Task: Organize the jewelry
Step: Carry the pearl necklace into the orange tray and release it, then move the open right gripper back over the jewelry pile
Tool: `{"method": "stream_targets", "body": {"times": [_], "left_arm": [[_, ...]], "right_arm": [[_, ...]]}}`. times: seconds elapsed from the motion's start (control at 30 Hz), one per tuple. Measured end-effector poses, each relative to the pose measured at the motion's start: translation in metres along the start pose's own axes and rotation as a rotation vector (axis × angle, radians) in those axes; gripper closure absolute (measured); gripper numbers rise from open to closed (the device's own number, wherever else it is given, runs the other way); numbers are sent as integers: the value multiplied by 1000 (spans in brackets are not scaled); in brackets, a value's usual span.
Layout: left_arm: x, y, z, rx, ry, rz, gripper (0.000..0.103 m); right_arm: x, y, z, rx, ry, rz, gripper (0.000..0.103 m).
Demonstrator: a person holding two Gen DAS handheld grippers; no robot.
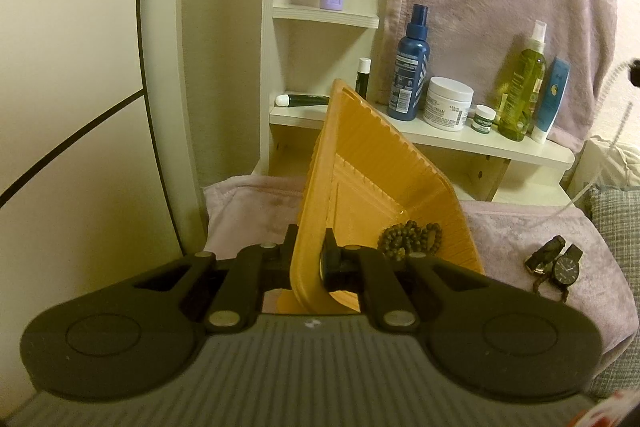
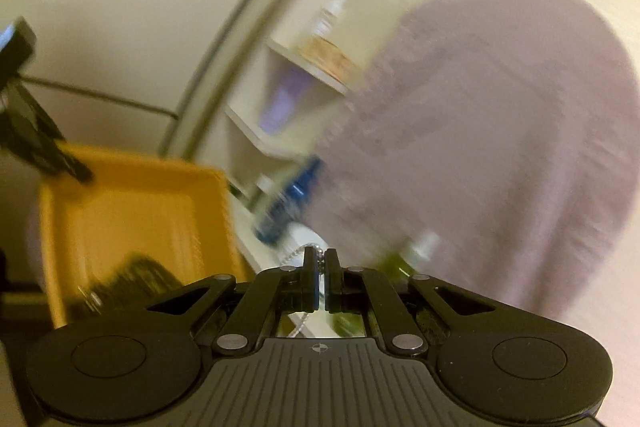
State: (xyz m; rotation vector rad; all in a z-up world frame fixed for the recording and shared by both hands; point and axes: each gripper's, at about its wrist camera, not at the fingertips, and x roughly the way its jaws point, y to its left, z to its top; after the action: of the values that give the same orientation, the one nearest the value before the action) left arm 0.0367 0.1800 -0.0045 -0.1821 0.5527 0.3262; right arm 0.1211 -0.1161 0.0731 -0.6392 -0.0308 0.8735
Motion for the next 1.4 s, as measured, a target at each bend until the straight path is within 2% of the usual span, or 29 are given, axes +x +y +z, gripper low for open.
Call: {"method": "stream_targets", "body": {"times": [0.17,0.3,0.43,0.6,0.87,1.1,1.23,1.4], "left_arm": [[0,-1,-1,1,-1,-2,94],[0,-1,-1,-1,-3,-5,94],[0,-2,-1,-2,-4,-6,94],[0,-2,-2,-4,-4,-7,94],[-1,-1,-1,-7,-5,-9,94],[-1,1,-1,-11,-5,-10,94],[-1,2,-1,-11,-4,-12,94],[-1,2,-1,-12,-5,-12,94]], "right_arm": [[22,24,26,21,-48,158,101],[51,45,32,35,-9,281,101],[82,64,24,11,44,319,101],[104,80,17,-71,59,305,101],[125,68,22,1,71,329,100],[123,67,15,44,78,346,100],[108,51,11,101,61,284,100],[80,20,-14,226,78,137,100]]}}
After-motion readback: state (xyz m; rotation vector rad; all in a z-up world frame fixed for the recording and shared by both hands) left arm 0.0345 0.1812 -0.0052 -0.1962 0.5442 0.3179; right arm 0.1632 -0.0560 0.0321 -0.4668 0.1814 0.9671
